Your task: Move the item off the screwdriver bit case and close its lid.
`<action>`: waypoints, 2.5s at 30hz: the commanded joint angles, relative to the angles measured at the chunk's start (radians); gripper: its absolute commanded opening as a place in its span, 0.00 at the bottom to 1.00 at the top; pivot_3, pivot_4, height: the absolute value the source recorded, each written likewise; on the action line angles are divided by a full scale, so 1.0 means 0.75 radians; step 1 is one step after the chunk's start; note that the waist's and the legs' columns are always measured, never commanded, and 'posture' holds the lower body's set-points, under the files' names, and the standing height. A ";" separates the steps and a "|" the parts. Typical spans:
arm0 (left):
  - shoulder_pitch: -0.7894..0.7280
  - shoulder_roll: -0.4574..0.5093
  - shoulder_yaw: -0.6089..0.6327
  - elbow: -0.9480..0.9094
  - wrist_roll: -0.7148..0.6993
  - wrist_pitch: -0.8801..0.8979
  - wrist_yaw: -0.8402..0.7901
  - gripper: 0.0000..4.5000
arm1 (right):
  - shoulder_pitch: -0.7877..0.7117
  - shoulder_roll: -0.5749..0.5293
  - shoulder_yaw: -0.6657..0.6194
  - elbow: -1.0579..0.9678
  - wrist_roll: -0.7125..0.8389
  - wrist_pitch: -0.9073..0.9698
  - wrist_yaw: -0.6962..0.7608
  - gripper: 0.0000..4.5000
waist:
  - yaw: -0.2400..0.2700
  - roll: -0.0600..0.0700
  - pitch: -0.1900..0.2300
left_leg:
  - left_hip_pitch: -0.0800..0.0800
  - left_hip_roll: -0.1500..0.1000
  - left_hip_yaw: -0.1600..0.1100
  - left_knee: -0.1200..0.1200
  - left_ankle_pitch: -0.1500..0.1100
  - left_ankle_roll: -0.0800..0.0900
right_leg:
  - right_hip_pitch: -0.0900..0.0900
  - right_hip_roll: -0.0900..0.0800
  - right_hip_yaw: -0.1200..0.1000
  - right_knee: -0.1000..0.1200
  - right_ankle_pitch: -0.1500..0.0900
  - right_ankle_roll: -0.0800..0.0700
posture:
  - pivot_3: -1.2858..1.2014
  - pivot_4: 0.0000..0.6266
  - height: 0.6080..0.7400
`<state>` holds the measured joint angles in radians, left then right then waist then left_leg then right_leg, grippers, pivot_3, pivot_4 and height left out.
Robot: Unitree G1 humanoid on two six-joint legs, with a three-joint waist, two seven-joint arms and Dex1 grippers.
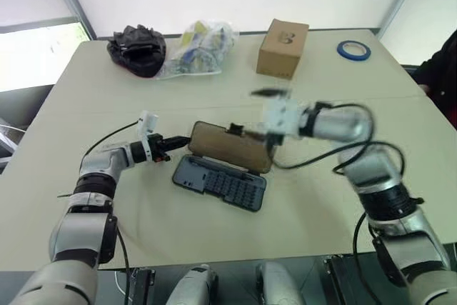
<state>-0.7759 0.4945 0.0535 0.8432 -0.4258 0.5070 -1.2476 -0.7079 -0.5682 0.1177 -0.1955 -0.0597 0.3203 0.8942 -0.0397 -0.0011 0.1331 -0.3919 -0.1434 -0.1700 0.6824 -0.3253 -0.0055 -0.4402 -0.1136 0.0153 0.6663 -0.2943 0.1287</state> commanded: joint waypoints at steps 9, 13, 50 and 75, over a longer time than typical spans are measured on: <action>0.011 0.057 0.029 -0.128 0.045 -0.006 0.001 0.00 | 0.087 -0.065 -0.054 -0.070 0.112 0.174 -0.030 0.99 | -0.005 0.000 0.000 | 0.000 -0.001 0.001 0.000 0.000 0.000 | -0.001 -0.001 0.001 0.001 0.000 0.000 | 0.52 0.24 1.00; 0.098 0.177 -0.011 -0.363 0.076 -0.079 -0.087 0.00 | 0.075 -0.076 -0.071 -0.059 0.135 0.283 -0.062 0.99 | -0.009 0.000 0.000 | 0.000 -0.001 0.001 0.001 0.000 0.000 | -0.002 -0.001 0.001 0.002 0.000 0.000 | 0.52 0.24 1.00; 0.409 0.299 -0.108 -1.034 0.100 -0.189 -0.015 0.00 | -0.017 -0.026 0.314 0.754 0.132 0.400 0.125 0.11 | 0.000 -0.005 -0.003 | 0.003 0.000 0.002 0.002 0.000 0.000 | 0.004 -0.002 0.001 0.001 0.000 0.000 | 0.52 0.24 1.00; 0.543 0.314 -0.110 -1.151 0.074 -0.155 0.039 0.00 | -0.470 -0.008 0.658 1.547 -0.609 -1.060 -0.330 0.00 | 0.025 -0.009 -0.006 | 0.024 0.000 0.004 -0.001 0.001 -0.001 | 0.022 0.001 0.003 -0.001 0.000 0.000 | 0.52 0.24 1.00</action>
<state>-0.3663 0.7299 -0.0270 0.0145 -0.3616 0.4042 -1.2178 -1.0440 -0.5680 0.6169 0.9183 -0.4710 -0.4834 0.6722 -0.0207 -0.0077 0.1289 -0.3738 -0.1432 -0.1673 0.6820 -0.3244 -0.0065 -0.4236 -0.1127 0.0178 0.6658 -0.2943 0.1285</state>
